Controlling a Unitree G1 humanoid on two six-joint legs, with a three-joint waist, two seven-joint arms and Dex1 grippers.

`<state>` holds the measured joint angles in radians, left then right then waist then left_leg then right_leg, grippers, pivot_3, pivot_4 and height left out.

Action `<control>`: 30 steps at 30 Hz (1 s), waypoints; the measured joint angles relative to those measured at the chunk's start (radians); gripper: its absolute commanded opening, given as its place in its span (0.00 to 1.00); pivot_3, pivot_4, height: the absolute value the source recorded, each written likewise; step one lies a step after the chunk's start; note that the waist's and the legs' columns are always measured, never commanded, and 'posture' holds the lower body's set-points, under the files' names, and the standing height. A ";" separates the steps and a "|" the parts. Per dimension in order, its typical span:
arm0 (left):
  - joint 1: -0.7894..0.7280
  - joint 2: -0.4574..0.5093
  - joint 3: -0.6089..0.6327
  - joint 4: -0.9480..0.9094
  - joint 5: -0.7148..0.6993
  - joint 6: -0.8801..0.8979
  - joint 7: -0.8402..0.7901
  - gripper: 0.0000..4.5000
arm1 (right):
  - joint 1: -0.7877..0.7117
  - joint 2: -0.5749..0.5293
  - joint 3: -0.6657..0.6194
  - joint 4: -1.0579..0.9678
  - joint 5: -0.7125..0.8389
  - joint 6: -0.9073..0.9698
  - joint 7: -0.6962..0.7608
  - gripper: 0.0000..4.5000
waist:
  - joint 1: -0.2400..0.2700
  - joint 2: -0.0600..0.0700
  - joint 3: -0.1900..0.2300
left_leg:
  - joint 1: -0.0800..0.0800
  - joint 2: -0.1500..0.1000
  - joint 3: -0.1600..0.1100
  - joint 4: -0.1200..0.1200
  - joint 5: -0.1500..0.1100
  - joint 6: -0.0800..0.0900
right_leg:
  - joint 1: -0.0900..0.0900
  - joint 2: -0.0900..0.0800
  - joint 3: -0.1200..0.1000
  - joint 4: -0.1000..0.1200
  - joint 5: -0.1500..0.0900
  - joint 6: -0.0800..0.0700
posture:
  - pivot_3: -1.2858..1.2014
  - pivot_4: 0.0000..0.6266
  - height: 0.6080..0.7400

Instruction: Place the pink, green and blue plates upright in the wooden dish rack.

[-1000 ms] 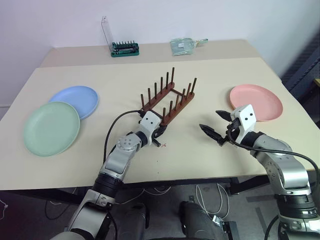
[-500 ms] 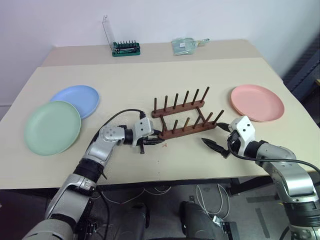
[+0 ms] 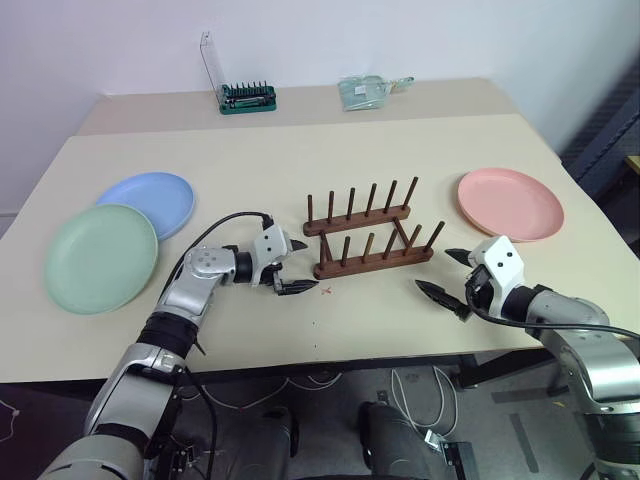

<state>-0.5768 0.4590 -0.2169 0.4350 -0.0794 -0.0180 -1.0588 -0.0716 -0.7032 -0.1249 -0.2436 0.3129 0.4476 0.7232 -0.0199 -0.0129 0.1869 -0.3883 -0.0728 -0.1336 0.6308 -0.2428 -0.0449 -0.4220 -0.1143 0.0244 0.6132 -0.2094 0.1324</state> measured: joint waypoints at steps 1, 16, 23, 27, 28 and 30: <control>0.034 0.022 0.007 -0.054 -0.011 0.033 -0.003 0.79 | 0.009 -0.010 0.003 0.000 -0.006 0.000 0.008 0.81 | -0.002 0.000 0.000 | 0.000 0.000 0.000 0.000 0.000 0.000 | 0.000 0.000 0.000 0.000 0.000 0.000 | 0.52 0.24 1.00; 0.215 -0.041 -0.078 -0.476 -0.080 0.424 0.081 0.09 | -0.051 -0.024 0.126 0.060 -0.136 -0.005 0.014 0.01 | 0.009 0.001 0.000 | -0.001 -0.001 0.000 0.001 0.000 0.001 | 0.001 -0.002 0.000 -0.001 -0.001 0.001 | 0.52 0.24 1.00; 0.167 -0.149 -0.100 -0.397 -0.020 0.407 0.261 0.09 | -0.172 0.003 0.200 0.175 -0.248 -0.065 -0.044 0.01 | 0.006 0.000 -0.001 | 0.001 -0.001 0.000 0.001 0.000 0.000 | 0.002 -0.002 0.000 -0.001 -0.001 0.001 | 0.52 0.24 1.00; 0.115 -0.188 -0.064 -0.286 0.026 0.358 0.416 0.09 | -0.273 0.050 0.238 0.309 -0.305 -0.127 -0.073 0.01 | 0.004 -0.001 -0.001 | 0.012 -0.001 0.000 -0.001 0.000 0.000 | 0.012 -0.001 0.000 -0.001 -0.002 0.002 | 0.52 0.24 1.00; 0.102 -0.189 -0.053 -0.263 0.031 0.352 0.446 0.09 | -0.295 0.059 0.241 0.342 -0.318 -0.139 -0.082 0.01 | 0.005 -0.001 -0.001 | 0.014 -0.001 0.000 -0.002 0.000 0.000 | 0.014 -0.001 0.000 -0.001 -0.003 0.003 | 0.52 0.24 1.00; 0.087 -0.195 -0.026 -0.224 0.040 0.334 0.489 0.09 | -0.329 0.069 0.242 0.398 -0.338 -0.168 -0.096 0.01 | 0.005 -0.001 -0.001 | 0.014 -0.001 0.000 -0.002 -0.001 0.001 | 0.013 -0.001 0.000 -0.001 -0.003 0.002 | 0.52 0.24 1.00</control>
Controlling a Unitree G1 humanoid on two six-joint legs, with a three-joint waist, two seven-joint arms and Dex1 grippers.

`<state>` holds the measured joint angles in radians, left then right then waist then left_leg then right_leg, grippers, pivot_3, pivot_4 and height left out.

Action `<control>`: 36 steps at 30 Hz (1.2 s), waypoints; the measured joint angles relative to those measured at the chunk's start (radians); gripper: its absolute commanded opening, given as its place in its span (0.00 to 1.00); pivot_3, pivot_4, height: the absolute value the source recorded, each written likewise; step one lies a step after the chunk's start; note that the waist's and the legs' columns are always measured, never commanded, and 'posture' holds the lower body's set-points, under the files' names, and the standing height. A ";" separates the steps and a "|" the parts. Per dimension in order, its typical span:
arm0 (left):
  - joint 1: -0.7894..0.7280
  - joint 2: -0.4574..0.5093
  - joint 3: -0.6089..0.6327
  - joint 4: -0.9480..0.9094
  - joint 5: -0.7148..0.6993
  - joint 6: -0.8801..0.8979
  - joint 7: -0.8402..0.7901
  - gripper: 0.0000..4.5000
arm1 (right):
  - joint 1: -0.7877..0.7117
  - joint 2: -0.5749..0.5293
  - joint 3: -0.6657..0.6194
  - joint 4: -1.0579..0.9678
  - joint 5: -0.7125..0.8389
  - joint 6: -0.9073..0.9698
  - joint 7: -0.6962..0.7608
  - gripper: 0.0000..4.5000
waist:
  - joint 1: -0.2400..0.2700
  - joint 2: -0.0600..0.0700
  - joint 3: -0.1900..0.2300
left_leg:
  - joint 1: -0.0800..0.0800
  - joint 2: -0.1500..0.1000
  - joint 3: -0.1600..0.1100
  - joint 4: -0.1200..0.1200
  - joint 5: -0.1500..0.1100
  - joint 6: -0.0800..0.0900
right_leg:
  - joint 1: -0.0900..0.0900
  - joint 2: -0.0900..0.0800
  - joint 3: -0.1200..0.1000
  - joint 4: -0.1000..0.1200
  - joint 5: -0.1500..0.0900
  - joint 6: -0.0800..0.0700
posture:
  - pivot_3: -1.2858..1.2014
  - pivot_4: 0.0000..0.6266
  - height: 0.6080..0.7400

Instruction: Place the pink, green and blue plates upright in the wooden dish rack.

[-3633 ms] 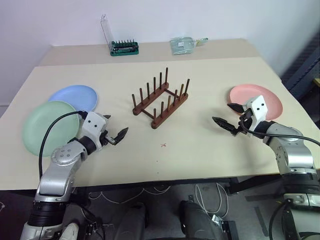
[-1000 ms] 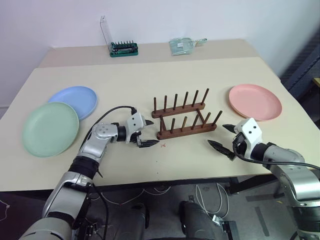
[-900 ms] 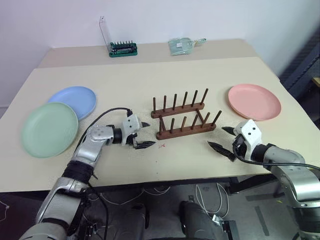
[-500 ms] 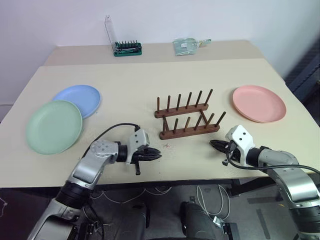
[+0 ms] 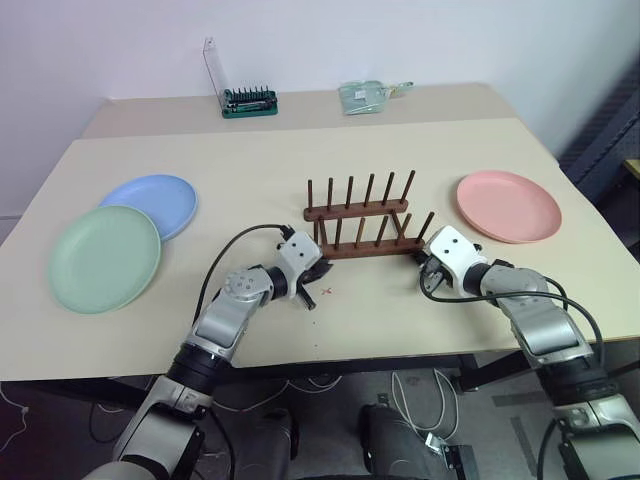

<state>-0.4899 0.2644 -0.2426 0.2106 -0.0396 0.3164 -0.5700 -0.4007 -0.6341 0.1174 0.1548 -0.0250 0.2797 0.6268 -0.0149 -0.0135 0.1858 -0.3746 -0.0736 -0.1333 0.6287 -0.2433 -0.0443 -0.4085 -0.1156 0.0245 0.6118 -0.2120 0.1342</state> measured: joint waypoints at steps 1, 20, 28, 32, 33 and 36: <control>-0.006 -0.004 0.005 0.015 0.003 -0.009 0.016 0.09 | -0.015 0.006 0.000 0.025 -0.009 -0.011 -0.007 0.01 | 0.000 0.000 0.000 | 0.000 0.000 0.000 0.000 0.000 0.000 | 0.000 0.000 0.000 0.000 0.000 0.000 | 0.52 0.24 1.00; 0.124 0.079 0.030 -0.120 -0.126 -0.037 -0.189 0.09 | 0.053 -0.155 -0.147 -0.011 -0.013 -0.031 0.016 0.62 | 0.002 0.002 0.001 | -0.003 -0.001 0.000 0.000 -0.001 0.002 | -0.002 -0.002 0.000 0.000 0.000 0.000 | 0.52 0.24 1.00; 0.148 0.114 -0.006 -0.240 -0.181 -0.027 -0.340 0.09 | 0.011 -0.238 -0.110 0.210 -0.161 -0.160 -0.067 0.84 | -0.002 0.001 0.001 | -0.001 0.000 0.002 0.000 -0.001 0.002 | 0.000 -0.001 0.000 -0.001 -0.002 -0.004 | 0.52 0.24 1.00; 0.134 0.093 -0.006 -0.272 -0.192 -0.020 -0.339 0.09 | -0.147 -0.228 -0.032 0.452 -0.250 -0.277 -0.137 0.84 | -0.003 0.002 0.002 | -0.001 0.000 0.003 0.000 -0.001 0.002 | 0.000 -0.001 0.001 -0.001 -0.002 -0.003 | 0.52 0.24 1.00; 0.132 0.093 -0.006 -0.274 -0.192 -0.019 -0.339 0.09 | -0.163 -0.227 -0.022 0.479 -0.261 -0.293 -0.145 0.84 | -0.003 0.002 0.002 | -0.001 0.000 0.003 0.000 -0.001 0.002 | 0.000 -0.001 0.001 -0.001 -0.002 -0.003 | 0.52 0.24 1.00; 0.133 0.094 -0.004 -0.274 -0.192 -0.015 -0.334 0.09 | -0.227 -0.209 0.008 0.589 -0.291 -0.361 -0.170 0.68 | -0.004 0.001 0.002 | -0.001 -0.001 0.003 0.000 -0.001 0.002 | 0.000 -0.001 0.001 -0.002 -0.002 -0.002 | 0.52 0.24 1.00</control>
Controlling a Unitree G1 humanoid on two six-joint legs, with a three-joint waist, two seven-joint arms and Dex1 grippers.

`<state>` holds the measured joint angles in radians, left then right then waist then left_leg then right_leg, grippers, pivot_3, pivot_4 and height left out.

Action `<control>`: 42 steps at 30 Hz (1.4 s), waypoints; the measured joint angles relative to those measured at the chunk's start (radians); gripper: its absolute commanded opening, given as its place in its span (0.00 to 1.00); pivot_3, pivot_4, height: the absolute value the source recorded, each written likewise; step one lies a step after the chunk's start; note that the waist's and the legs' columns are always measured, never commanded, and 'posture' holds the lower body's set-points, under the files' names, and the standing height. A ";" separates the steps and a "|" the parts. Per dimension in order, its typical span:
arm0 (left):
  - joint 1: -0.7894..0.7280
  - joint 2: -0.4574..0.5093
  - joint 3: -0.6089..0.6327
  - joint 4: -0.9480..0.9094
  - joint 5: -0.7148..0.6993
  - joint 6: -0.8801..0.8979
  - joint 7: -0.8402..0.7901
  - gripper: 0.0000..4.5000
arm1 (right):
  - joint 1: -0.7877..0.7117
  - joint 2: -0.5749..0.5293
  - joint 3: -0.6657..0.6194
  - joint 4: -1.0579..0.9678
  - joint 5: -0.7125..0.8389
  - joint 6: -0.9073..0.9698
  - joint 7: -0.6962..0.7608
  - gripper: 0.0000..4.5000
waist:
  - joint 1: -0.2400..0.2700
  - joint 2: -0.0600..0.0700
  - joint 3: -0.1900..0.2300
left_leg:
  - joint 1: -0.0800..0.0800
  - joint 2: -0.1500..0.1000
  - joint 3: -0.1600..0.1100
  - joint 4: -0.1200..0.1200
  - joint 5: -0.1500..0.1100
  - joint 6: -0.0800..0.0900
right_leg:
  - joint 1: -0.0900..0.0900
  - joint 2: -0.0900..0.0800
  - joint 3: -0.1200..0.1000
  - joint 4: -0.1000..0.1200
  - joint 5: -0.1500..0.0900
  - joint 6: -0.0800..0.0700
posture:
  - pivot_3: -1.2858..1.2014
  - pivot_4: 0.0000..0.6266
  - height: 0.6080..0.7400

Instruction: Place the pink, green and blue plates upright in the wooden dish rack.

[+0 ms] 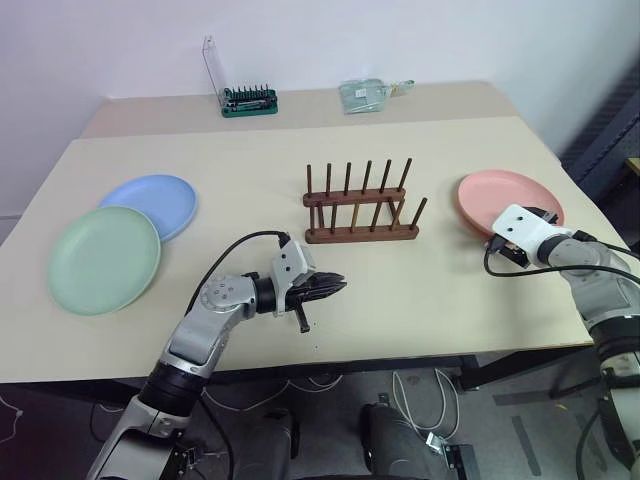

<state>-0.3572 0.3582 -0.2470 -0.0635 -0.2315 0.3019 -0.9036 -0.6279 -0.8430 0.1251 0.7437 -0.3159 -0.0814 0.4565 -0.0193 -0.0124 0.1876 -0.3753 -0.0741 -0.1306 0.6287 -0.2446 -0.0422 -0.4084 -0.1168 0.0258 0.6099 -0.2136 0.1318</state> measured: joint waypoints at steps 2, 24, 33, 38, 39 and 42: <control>0.001 0.001 0.000 -0.001 0.000 0.003 0.003 0.09 | -0.028 0.010 0.025 0.056 -0.023 -0.038 -0.012 0.47 | 0.001 0.000 0.000 | 0.000 0.000 0.000 0.000 0.000 0.000 | 0.000 0.000 0.000 0.000 0.000 0.000 | 0.52 0.24 1.00; 0.007 -0.007 0.008 -0.005 0.000 0.014 0.014 0.09 | -0.061 0.096 -0.445 -0.791 0.916 0.533 0.211 0.01 | 0.012 0.002 0.002 | -0.002 0.001 -0.007 0.000 -0.001 0.002 | 0.001 0.001 -0.004 -0.001 0.001 0.001 | 0.52 0.24 1.00; 0.006 -0.020 0.007 0.006 0.000 0.012 0.017 0.09 | -0.056 0.163 -0.467 -0.762 1.272 0.894 0.249 0.01 | 0.008 0.003 0.003 | -0.008 0.000 -0.005 0.001 -0.001 0.002 | -0.002 0.000 -0.003 -0.008 0.002 0.001 | 0.52 0.24 1.00; 0.008 -0.020 0.007 0.006 0.000 0.013 0.024 0.09 | -0.095 0.185 -0.458 -0.676 1.272 0.926 0.246 0.01 | 0.006 0.003 0.003 | -0.012 0.000 -0.005 0.001 -0.001 0.002 | -0.007 0.000 -0.003 -0.007 0.002 0.001 | 0.52 0.24 1.00; 0.008 -0.020 0.007 0.006 0.000 0.013 0.025 0.09 | -0.098 0.191 -0.458 -0.667 1.272 0.928 0.246 0.01 | 0.006 0.003 0.003 | -0.012 0.000 -0.005 0.001 -0.001 0.002 | -0.007 0.000 -0.003 -0.007 0.002 0.001 | 0.52 0.24 1.00; 0.009 -0.019 0.007 0.006 0.000 0.013 0.032 0.09 | -0.108 0.200 -0.455 -0.630 1.272 0.943 0.245 0.01 | 0.007 0.003 0.003 | -0.013 0.000 -0.005 0.001 -0.001 0.002 | -0.007 0.000 -0.003 -0.007 0.002 0.002 | 0.52 0.24 1.00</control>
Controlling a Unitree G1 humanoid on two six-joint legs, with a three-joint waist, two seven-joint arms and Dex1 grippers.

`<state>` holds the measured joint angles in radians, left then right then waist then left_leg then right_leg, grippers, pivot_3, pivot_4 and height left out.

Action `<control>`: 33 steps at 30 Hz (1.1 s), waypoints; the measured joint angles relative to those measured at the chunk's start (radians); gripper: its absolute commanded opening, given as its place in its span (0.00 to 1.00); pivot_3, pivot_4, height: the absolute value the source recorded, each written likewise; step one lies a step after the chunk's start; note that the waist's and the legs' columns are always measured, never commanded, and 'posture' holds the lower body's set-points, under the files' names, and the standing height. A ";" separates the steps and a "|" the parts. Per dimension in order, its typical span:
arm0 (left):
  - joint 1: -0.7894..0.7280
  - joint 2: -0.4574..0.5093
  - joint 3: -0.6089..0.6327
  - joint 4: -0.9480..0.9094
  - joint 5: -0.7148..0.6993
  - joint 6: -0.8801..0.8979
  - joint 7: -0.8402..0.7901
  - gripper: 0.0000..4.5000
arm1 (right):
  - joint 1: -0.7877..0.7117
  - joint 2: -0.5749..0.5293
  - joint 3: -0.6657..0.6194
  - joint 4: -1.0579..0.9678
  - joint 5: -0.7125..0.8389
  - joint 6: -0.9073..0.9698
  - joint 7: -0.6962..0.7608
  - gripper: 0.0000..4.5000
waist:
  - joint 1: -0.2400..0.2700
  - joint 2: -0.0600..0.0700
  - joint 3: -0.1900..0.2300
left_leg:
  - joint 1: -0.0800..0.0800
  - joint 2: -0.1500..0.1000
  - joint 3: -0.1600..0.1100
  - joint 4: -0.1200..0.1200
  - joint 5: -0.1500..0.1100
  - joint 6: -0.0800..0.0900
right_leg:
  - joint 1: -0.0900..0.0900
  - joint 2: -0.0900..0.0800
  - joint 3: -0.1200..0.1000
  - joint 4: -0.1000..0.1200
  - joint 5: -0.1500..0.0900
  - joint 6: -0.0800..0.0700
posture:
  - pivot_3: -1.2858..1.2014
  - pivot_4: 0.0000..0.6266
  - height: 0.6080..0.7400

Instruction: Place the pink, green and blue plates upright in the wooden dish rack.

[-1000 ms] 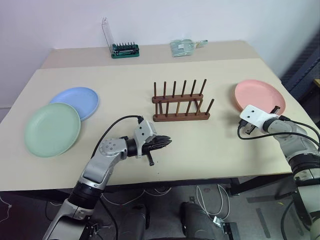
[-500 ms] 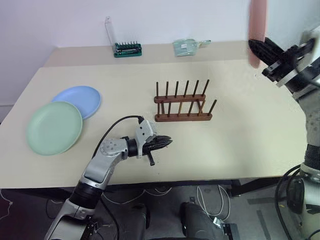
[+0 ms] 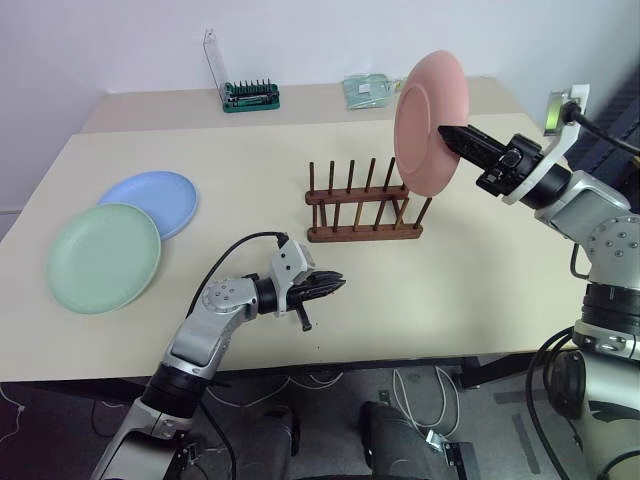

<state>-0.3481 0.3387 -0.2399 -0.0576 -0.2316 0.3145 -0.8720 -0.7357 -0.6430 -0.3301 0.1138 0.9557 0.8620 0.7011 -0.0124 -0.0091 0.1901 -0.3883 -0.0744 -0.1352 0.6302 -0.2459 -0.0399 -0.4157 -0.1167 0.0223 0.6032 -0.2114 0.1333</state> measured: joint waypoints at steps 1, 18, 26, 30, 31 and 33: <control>0.000 0.001 0.000 0.000 0.000 0.000 0.001 0.09 | -0.002 0.001 0.000 0.007 -0.001 0.004 -0.001 0.01 | 0.000 0.000 0.000 | 0.000 0.000 0.000 0.000 0.000 0.000 | 0.000 0.000 0.000 0.000 0.000 0.000 | 0.52 0.24 1.00; 0.013 0.043 0.007 -0.005 0.000 -0.004 -0.009 0.09 | -0.084 0.047 -0.007 0.135 -0.159 -0.131 -0.158 0.75 | -0.002 0.000 0.000 | -0.003 0.000 0.002 0.000 0.000 0.000 | -0.005 0.000 0.000 0.001 0.001 0.001 | 0.52 0.24 1.00; 0.111 0.165 0.147 -0.045 -0.063 0.015 -0.031 0.81 | -0.051 -0.081 0.019 -0.035 -0.295 -0.280 -0.078 0.76 | -0.004 0.001 0.000 | -0.003 0.000 0.003 0.000 0.000 0.000 | -0.009 0.000 0.002 0.007 0.001 0.000 | 0.52 0.24 1.00; 0.125 0.181 0.310 -0.047 -0.126 0.030 0.035 0.99 | 0.013 -0.119 0.137 -0.184 -0.366 -0.327 0.030 0.76 | -0.010 0.001 0.000 | -0.002 0.001 0.003 0.000 0.000 0.000 | -0.009 0.000 0.002 0.008 0.001 0.000 | 0.52 0.24 1.00; 0.123 0.183 0.336 -0.049 -0.133 0.031 0.048 0.99 | 0.015 -0.117 0.163 -0.205 -0.371 -0.329 0.044 0.76 | -0.009 0.001 0.000 | -0.002 0.001 0.003 0.000 0.000 0.000 | -0.009 0.000 0.002 0.008 0.001 0.000 | 0.52 0.24 1.00; 0.106 0.167 0.406 -0.042 -0.150 0.030 0.125 0.99 | 0.015 -0.101 0.225 -0.264 -0.390 -0.331 0.070 0.76 | -0.005 0.000 0.000 | -0.002 0.001 0.003 0.001 0.000 0.000 | -0.009 0.000 0.002 0.008 0.001 0.000 | 0.52 0.24 1.00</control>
<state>-0.2418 0.5054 0.1660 -0.0994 -0.3813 0.3443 -0.7468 -0.7211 -0.7439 -0.1051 -0.1507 0.5661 0.5312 0.7713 -0.0174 -0.0086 0.1905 -0.3907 -0.0730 -0.1327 0.6308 -0.2458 -0.0400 -0.4245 -0.1165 0.0244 0.6112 -0.2108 0.1337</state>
